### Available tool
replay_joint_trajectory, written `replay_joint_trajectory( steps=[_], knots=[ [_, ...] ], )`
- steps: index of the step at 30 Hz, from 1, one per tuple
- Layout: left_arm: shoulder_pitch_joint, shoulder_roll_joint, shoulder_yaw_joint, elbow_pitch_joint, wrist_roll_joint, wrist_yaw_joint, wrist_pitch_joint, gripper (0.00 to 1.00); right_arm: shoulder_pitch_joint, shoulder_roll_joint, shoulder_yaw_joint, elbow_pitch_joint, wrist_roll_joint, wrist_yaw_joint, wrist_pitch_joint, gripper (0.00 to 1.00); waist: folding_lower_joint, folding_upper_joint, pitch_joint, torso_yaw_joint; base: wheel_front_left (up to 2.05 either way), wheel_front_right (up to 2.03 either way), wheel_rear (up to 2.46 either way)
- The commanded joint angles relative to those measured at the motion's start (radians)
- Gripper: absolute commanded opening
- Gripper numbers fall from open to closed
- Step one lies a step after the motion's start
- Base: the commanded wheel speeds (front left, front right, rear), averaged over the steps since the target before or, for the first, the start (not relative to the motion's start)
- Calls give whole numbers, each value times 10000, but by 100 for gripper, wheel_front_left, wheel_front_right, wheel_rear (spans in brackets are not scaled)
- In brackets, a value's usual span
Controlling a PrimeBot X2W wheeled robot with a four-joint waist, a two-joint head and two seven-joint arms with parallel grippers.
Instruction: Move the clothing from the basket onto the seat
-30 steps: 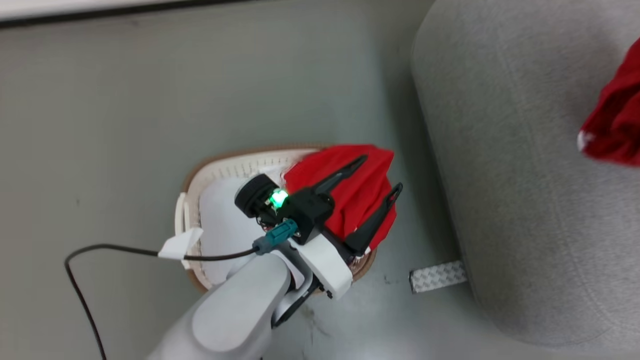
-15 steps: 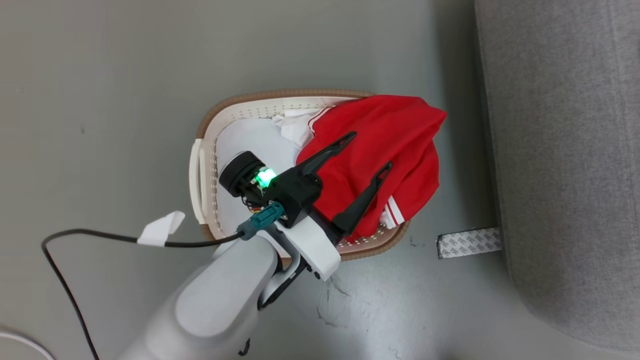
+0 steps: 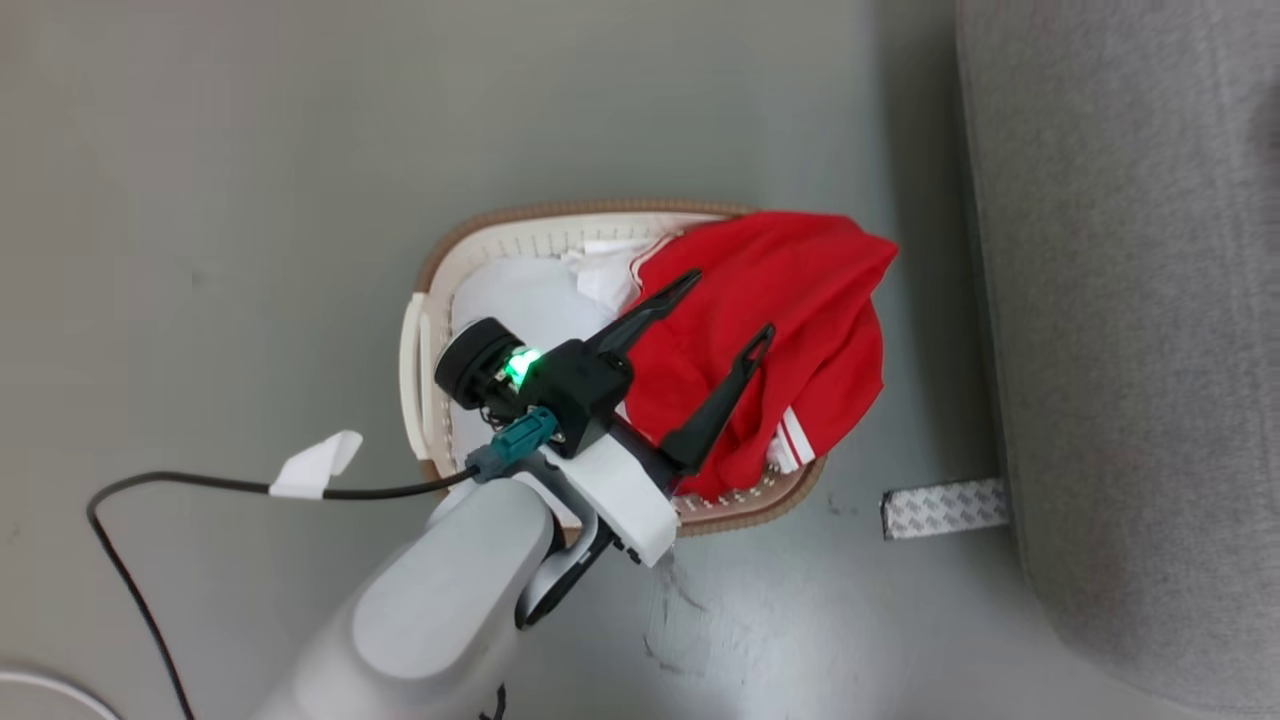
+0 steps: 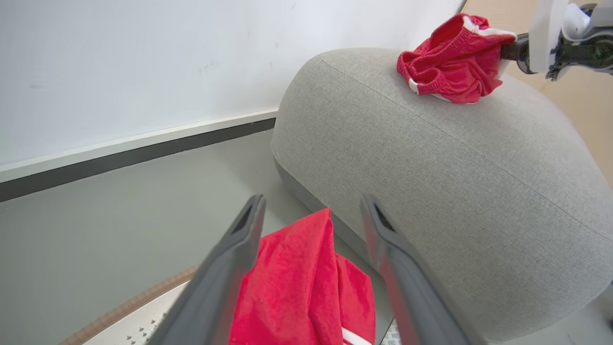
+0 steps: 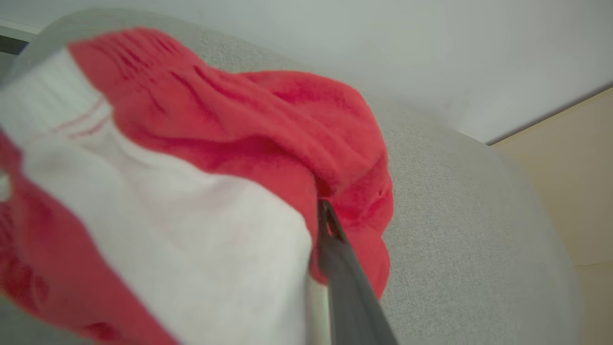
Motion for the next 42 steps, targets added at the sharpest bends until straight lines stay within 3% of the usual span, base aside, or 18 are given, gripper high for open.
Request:
replay_joint_trajectory(
  steps=[1,8,16,26,30,36,42],
  knots=[
    [185,12,45,125,-101,53,-60,100,329,120,9,-184,-273,-20,190,100,-1,0,-415,32,0,0,0],
    [740,-226,210,601,-345,43,-67,100,1528,364,573,-1102,-476,-22,1262,100,-1,0,-1943,73,0,0,0],
    [1655,-426,804,690,-567,117,-71,100,2669,-645,2094,-2397,733,-22,1806,100,-1,0,-3848,255,0,0,0],
    [2921,-599,2016,654,-745,397,-67,100,3600,-1836,3885,-3722,3273,-22,1197,100,-1,0,-6008,811,0,0,0],
    [3299,-526,2571,655,-759,528,-67,100,3905,-1912,4498,-3988,4089,-22,450,100,-1,0,-6498,1061,0,0,0],
    [3775,-334,3488,568,-470,880,-67,100,4471,-1371,4509,-4381,4786,-22,-786,100,-1,0,-6768,1380,0,0,0],
    [4383,-199,4300,392,-150,1133,-68,100,5599,-166,3504,-4853,4463,-22,-1705,100,-1,0,-6917,1535,0,0,0]
  ],
)
